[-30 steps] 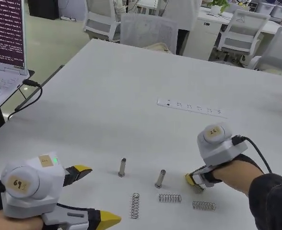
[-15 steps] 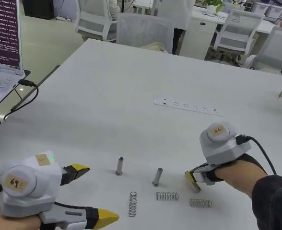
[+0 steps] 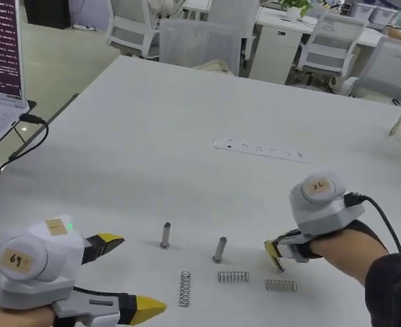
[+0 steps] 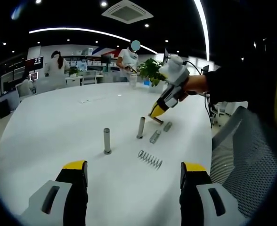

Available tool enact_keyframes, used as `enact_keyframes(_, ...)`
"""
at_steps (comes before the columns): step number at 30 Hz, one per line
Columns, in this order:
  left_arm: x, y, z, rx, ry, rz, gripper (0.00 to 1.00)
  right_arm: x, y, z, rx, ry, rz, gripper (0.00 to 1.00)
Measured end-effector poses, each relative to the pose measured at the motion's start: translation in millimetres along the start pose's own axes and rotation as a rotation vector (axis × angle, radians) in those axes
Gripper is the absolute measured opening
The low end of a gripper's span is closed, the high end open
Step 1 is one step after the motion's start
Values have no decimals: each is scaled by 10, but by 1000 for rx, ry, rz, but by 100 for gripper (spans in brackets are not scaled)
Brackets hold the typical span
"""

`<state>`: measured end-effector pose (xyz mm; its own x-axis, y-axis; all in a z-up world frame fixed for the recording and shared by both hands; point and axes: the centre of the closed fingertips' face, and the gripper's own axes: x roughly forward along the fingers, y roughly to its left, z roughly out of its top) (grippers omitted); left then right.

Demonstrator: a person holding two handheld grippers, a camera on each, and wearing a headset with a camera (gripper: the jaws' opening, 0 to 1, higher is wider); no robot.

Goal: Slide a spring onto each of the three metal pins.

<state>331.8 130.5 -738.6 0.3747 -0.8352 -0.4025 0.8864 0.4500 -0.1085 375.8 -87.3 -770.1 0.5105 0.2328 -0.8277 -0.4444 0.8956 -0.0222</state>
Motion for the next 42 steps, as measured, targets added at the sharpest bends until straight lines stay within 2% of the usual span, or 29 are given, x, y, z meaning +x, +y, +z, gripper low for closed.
enact_keyframes(42, 4, -49, 32, 21, 4, -16, 77, -261, 34, -43, 12, -124, -24, 5)
